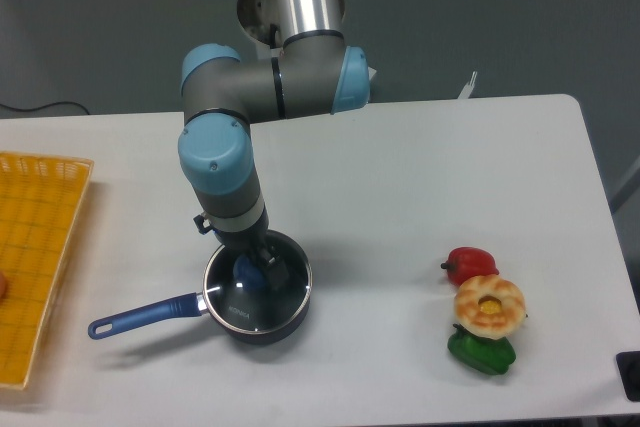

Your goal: Open the lid

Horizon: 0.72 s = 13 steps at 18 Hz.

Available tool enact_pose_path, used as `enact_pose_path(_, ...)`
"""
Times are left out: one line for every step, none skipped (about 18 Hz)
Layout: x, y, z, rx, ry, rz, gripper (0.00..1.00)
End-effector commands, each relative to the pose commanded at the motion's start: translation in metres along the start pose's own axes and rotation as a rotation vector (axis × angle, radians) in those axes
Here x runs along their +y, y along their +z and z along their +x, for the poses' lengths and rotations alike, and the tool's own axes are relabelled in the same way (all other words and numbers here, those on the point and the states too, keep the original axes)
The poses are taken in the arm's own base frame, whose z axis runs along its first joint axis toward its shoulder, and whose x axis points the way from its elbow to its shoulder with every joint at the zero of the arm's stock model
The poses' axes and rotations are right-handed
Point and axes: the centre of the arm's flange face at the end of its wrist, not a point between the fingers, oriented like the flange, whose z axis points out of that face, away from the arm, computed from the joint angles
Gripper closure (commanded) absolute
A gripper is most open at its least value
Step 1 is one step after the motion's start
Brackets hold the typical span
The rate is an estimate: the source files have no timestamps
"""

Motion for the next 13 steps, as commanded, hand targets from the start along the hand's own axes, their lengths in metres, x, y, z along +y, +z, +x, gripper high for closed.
enact_pose_path(-0.001,0.0,-0.001,-0.001,0.0,0.001,0.0)
enact_pose_path(0.0,0.001,-0.002,0.0,-0.002,0.0,0.0)
enact_pose_path(0.0,0.003,-0.004,0.003,-0.003,-0.002,0.0)
enact_pose_path(0.0,0.003,-0.004,0.001,-0.003,-0.001,0.0)
enact_pose_path(-0.001,0.006,-0.005,0.005,-0.003,-0.003,0.0)
enact_pose_path(-0.002,0.005,-0.007,0.001,-0.003,-0.002,0.0)
enact_pose_path(-0.003,0.006,-0.008,0.002,-0.005,-0.003,0.0)
enact_pose_path(-0.003,0.007,-0.008,0.003,-0.005,-0.004,0.0)
enact_pose_path(-0.004,0.006,-0.009,0.0,-0.005,-0.002,0.0)
enact_pose_path(-0.004,0.007,-0.01,0.002,-0.005,-0.003,0.0)
enact_pose_path(-0.004,0.008,-0.01,0.002,-0.009,-0.003,0.0)
enact_pose_path(-0.004,0.008,-0.01,0.002,-0.009,-0.003,0.0)
enact_pose_path(-0.005,0.01,-0.011,0.004,-0.009,-0.005,0.0)
